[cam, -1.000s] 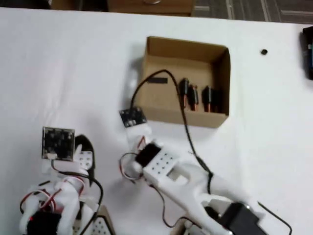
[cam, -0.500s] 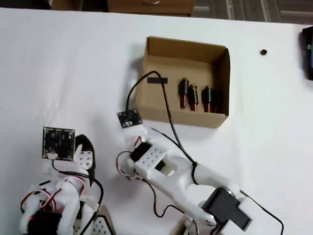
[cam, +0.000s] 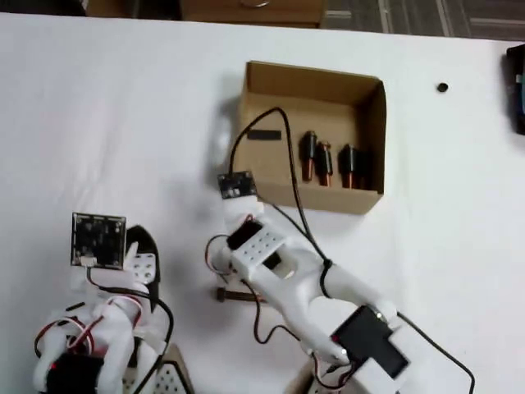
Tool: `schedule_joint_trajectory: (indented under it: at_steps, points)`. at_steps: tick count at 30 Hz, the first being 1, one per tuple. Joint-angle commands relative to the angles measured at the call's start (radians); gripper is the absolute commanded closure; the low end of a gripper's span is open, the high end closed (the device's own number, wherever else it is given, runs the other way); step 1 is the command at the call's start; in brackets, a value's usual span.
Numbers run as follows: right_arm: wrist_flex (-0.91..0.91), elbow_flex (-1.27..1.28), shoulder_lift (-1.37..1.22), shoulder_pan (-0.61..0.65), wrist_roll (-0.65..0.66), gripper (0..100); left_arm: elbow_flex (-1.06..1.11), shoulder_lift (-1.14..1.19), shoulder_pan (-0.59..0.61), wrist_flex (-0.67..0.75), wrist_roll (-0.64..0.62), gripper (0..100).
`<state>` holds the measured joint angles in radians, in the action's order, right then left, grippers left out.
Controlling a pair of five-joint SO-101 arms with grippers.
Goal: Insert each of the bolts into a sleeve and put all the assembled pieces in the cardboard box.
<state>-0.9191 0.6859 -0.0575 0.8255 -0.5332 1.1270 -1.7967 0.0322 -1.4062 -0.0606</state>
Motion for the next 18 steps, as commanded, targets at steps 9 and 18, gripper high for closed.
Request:
schedule_joint_trajectory:
  at_steps: [9, 18]
  points:
    - [-0.033, -0.078, -0.018, -0.008, 0.009, 97.8, -0.025, -0.020, 0.006, -0.002, -0.041, 98]
    - [-0.208, -0.358, 0.197, -0.300, 0.011, 97.8, -0.252, 0.169, -0.175, -0.003, -0.345, 98]
